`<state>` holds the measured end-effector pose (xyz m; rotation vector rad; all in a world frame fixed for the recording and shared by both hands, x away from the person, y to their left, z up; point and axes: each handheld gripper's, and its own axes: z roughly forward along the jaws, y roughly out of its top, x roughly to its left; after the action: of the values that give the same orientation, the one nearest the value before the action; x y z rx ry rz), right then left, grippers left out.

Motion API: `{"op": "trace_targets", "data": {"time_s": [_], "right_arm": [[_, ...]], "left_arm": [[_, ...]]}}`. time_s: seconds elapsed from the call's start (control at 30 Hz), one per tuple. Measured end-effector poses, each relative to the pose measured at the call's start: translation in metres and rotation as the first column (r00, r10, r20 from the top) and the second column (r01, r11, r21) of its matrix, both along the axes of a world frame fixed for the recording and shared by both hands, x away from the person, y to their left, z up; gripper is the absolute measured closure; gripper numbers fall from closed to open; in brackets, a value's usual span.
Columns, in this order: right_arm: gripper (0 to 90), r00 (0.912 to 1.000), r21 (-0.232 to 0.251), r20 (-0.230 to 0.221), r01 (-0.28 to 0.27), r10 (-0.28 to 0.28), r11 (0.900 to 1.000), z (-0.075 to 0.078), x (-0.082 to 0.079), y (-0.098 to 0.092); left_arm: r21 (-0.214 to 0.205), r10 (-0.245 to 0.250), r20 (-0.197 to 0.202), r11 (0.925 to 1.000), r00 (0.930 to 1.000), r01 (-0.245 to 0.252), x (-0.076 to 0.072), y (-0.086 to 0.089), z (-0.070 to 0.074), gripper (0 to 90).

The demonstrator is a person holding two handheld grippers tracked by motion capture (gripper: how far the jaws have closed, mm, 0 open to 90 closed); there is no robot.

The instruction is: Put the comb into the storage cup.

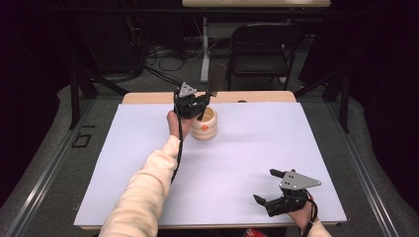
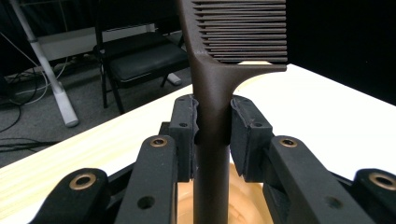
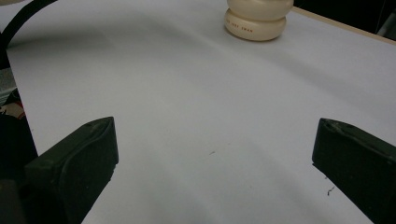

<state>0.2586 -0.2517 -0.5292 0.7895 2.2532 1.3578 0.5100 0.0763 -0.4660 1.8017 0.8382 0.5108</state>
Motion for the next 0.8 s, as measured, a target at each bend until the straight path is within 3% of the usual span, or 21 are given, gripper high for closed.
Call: {"op": "trace_targets", "data": {"time_s": [0.8], "right_arm": [[0.0,1.0,0.001,-0.001,0.001,-0.001,1.0,0.0001,-0.0002,0.0]], "left_arm": [[0.026,-0.005,-0.017,0.9996,0.9998,0.006,0.0014,-0.0007,-0.0019,72.3]]}}
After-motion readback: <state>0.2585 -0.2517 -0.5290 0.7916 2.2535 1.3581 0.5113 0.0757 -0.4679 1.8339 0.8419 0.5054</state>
